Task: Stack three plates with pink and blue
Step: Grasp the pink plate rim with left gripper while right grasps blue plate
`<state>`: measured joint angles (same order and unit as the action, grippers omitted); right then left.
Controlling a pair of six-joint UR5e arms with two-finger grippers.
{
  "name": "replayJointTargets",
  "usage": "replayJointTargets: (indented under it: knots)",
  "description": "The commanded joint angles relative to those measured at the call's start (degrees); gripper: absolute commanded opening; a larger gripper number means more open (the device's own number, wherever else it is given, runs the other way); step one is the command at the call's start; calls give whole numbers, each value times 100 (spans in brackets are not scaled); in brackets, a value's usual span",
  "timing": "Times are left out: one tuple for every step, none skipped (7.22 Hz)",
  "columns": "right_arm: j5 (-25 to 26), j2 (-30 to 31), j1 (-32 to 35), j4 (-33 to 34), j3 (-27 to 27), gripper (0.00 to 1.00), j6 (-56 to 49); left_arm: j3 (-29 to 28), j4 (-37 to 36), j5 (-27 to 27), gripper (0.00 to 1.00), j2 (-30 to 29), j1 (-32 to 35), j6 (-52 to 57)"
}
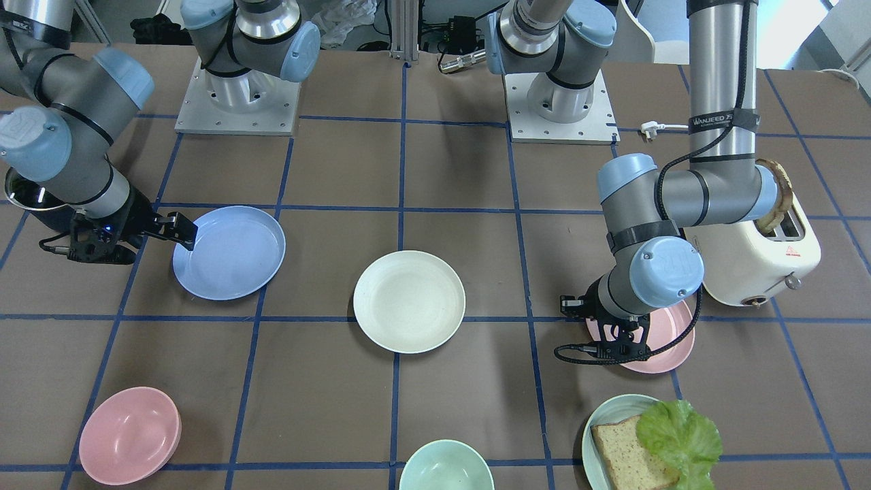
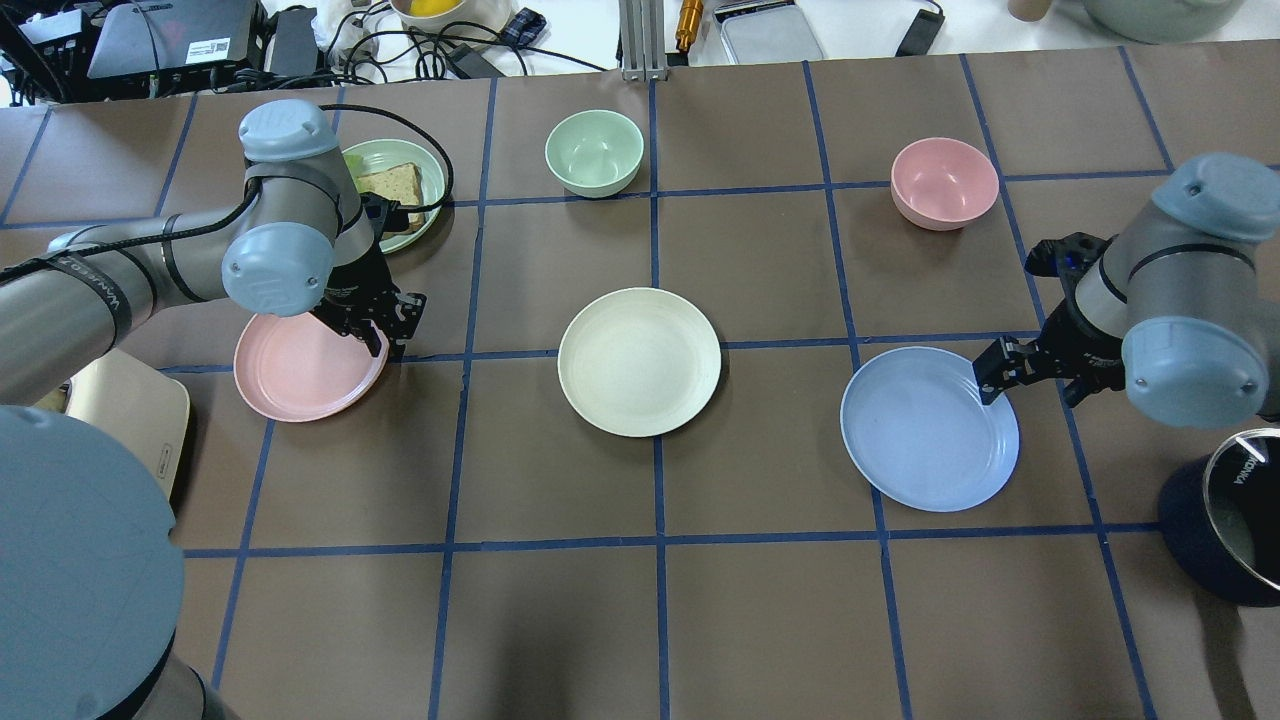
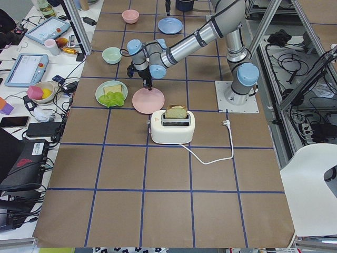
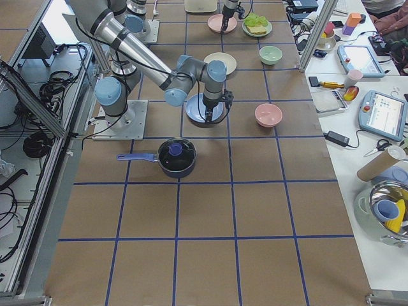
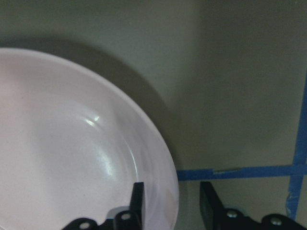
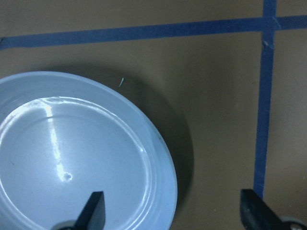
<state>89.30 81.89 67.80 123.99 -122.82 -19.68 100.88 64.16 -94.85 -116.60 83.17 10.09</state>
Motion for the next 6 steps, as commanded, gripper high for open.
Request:
replayJointTargets:
  knots:
    - [-9,-226,-13,126,-76,87,-133,-24,-35,28,0,-3,85,-155]
    - [-1,-322,-13,196,-67,78,-141,-42,-1,37,0,84,120,-199]
    - [-9,-418,-13,257,-49,52,-133,-147,87,19,0,250,373,-348]
    - [-18,-428,-13,258,-41,12,-141,-400,453,28,0,365,723,-828]
    - [-18,-402,-13,249,-40,0,-124,-803,1022,28,0,401,1066,-1355]
    - [-27,-402,-13,249,-32,0,-133,-1251,1211,37,0,280,1453,-2030]
